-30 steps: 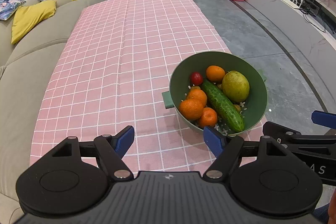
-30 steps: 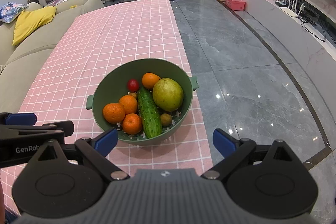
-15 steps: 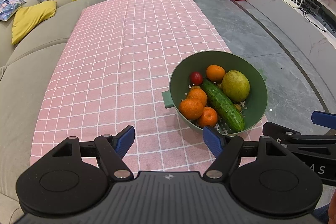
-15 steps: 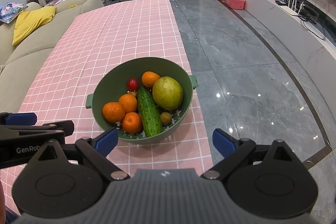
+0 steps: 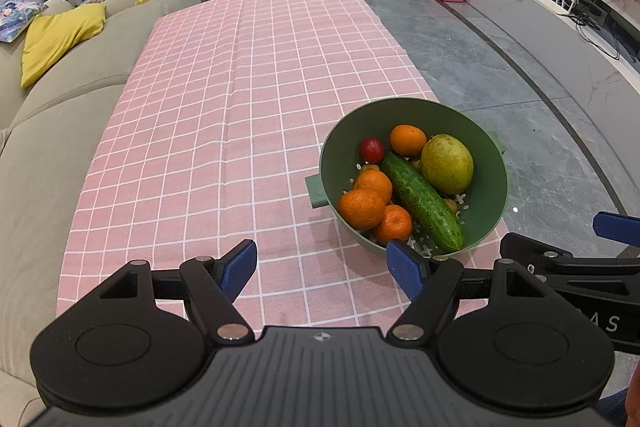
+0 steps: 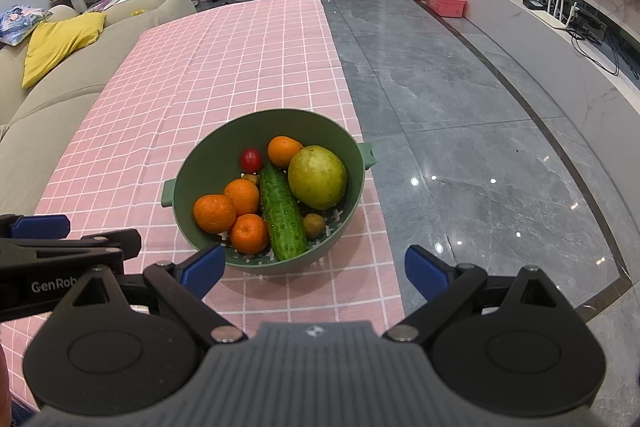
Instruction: Organize fruits
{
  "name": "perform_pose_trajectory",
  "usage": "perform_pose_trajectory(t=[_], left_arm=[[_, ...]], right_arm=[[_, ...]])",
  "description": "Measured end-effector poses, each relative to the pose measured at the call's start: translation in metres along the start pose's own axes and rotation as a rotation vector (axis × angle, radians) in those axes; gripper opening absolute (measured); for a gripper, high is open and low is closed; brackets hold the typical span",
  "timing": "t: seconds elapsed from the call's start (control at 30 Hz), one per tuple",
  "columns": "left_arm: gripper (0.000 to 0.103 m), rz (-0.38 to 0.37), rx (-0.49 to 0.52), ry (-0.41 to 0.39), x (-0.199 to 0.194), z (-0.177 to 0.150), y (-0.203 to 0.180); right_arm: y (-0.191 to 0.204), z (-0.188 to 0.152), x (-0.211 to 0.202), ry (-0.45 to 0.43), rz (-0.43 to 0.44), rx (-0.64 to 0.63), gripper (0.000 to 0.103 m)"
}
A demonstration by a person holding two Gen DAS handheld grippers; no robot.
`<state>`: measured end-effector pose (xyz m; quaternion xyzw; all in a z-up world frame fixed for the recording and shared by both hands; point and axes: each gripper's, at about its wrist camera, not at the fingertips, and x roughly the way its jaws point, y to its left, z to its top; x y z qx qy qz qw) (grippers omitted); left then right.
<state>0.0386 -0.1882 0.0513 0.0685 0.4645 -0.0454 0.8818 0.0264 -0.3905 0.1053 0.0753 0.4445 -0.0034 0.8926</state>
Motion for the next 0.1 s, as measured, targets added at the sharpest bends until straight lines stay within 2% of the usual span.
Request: perform_pose_trajectory(t=[0.1], left_arm=[[0.084, -0.012, 0.004, -0.021, -0.0005, -0.001, -0.0013]], right_arm=[[-0.0002, -0.0005, -0.0003, -0.002, 0.001, 0.004, 0.093]])
